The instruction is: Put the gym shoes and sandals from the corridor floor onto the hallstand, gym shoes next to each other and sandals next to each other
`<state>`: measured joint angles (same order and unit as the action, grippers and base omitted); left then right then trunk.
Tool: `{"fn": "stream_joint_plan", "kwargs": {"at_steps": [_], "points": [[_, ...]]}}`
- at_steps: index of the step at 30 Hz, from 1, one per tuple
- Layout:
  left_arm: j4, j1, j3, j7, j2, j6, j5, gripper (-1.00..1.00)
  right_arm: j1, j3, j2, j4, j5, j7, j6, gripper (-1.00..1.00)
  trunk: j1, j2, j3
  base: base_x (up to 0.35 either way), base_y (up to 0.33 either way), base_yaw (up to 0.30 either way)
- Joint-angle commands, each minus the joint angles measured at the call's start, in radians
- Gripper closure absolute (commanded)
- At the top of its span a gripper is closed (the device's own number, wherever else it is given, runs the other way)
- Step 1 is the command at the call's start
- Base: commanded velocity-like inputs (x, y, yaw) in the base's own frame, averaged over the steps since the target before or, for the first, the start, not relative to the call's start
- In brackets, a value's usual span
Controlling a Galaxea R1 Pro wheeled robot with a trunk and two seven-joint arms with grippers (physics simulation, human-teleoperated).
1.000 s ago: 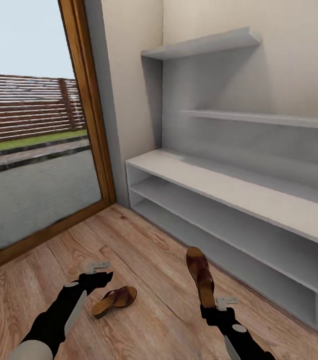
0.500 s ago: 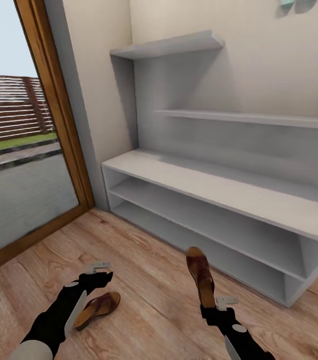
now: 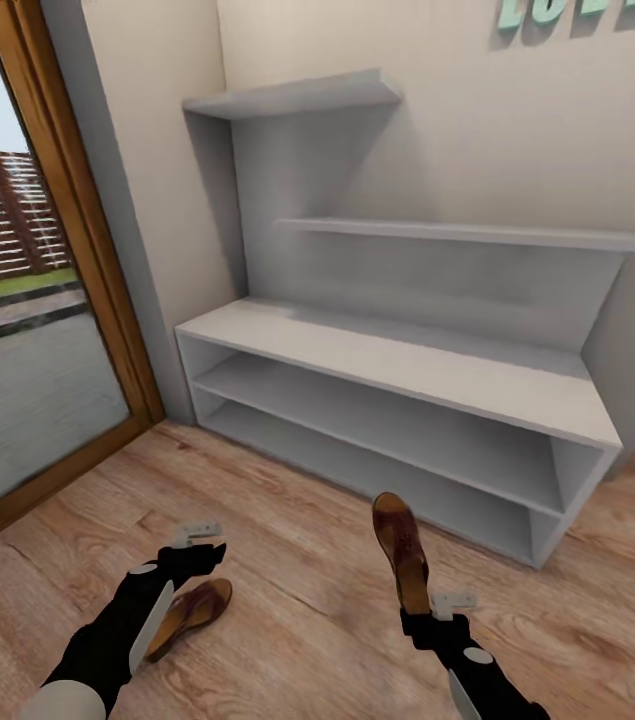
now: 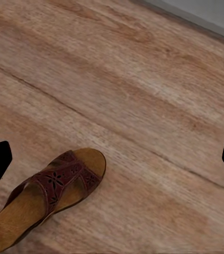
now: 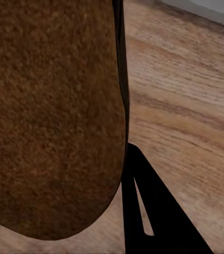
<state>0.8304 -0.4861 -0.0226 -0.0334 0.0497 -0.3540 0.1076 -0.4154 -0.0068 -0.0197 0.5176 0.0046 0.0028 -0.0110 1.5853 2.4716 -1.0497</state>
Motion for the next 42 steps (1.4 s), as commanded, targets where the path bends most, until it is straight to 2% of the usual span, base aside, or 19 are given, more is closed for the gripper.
{"fn": "stream_joint_plan", "kwargs": {"at_steps": [1,21,32,42], "points": [[0.001,0.0,-0.002,0.001,0.001,-0.005,0.01,-1.0,0.0,-0.001,0.0,0.001,-0.003,0.0,-0.001,1.0,-0.001,0.0,-0.001,-0.199,0.196,-0.026],[0.001,0.0,-0.002,0.001,0.002,-0.005,0.011,-1.0,0.0,-0.001,0.001,-0.002,-0.004,0.0,-0.001,1.0,-0.001,0.0,-0.001,-0.03,0.033,-0.003],[0.001,0.0,-0.002,0.001,0.001,-0.005,0.011,-1.0,0.0,0.0,0.0,-0.001,-0.003,0.0,-0.001,1.0,-0.001,0.0,0.001,0.0,0.245,-0.106],[0.001,0.0,-0.002,0.001,0.001,-0.005,0.011,-1.0,0.0,-0.001,0.0,-0.001,-0.003,0.0,-0.001,1.0,-0.001,0.0,0.001,0.0,0.042,-0.002]]}}
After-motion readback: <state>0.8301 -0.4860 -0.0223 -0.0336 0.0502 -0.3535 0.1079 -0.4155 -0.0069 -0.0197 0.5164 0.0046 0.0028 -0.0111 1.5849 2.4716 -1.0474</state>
